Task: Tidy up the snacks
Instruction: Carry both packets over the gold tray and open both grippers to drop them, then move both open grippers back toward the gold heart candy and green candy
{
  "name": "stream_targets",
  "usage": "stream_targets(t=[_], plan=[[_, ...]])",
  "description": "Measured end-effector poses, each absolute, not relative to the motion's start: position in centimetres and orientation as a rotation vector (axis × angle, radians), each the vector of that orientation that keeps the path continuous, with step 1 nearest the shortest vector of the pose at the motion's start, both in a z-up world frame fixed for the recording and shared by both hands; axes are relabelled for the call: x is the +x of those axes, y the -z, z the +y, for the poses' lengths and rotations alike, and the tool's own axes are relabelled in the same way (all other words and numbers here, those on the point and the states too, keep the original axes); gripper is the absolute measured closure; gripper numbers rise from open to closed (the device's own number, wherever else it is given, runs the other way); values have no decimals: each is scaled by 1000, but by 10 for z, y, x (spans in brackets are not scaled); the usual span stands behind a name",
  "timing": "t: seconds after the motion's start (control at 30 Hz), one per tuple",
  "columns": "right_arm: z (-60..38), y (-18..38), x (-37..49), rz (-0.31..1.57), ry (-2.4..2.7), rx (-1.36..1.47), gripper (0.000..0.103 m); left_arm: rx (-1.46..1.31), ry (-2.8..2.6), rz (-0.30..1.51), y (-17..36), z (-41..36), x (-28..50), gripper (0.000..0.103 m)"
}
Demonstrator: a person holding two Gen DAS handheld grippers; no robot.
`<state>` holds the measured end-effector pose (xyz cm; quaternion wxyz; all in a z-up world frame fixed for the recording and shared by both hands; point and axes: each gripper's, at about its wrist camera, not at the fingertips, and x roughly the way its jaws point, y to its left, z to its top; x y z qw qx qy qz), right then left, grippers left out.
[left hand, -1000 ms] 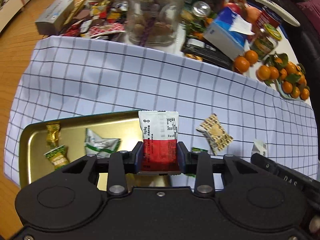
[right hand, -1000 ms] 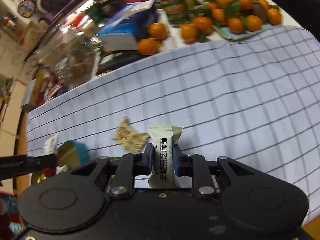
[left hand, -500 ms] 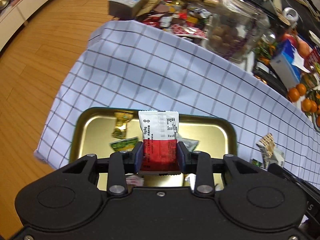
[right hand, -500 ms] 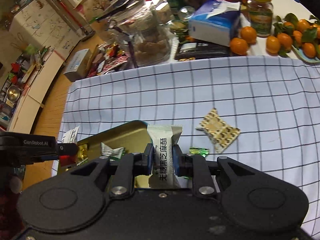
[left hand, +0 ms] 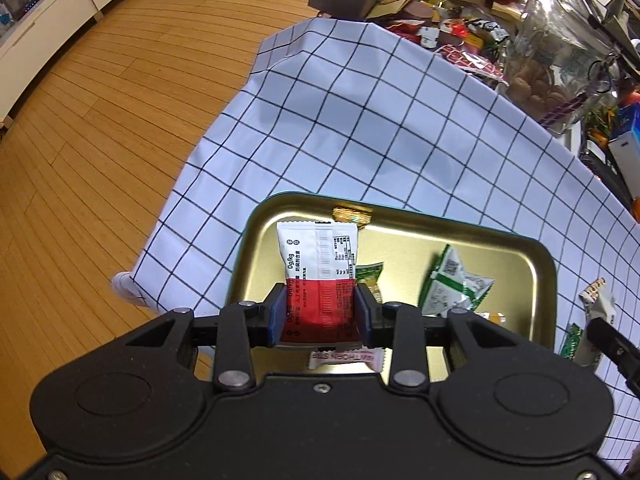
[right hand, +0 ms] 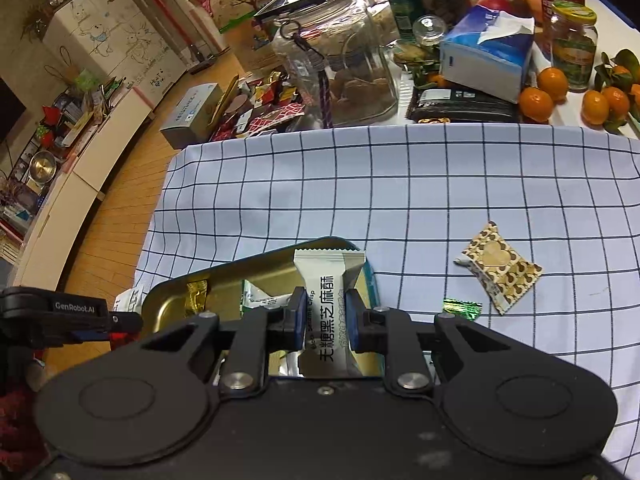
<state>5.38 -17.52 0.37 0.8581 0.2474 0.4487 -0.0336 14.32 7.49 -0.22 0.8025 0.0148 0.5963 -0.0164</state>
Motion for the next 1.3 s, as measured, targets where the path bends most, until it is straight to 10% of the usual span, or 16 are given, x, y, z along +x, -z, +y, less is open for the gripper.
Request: stream_targets(t=[1.3], plan=[[-185,19,56,1086,185,476,56,71,105,1300,5,54,138,59]])
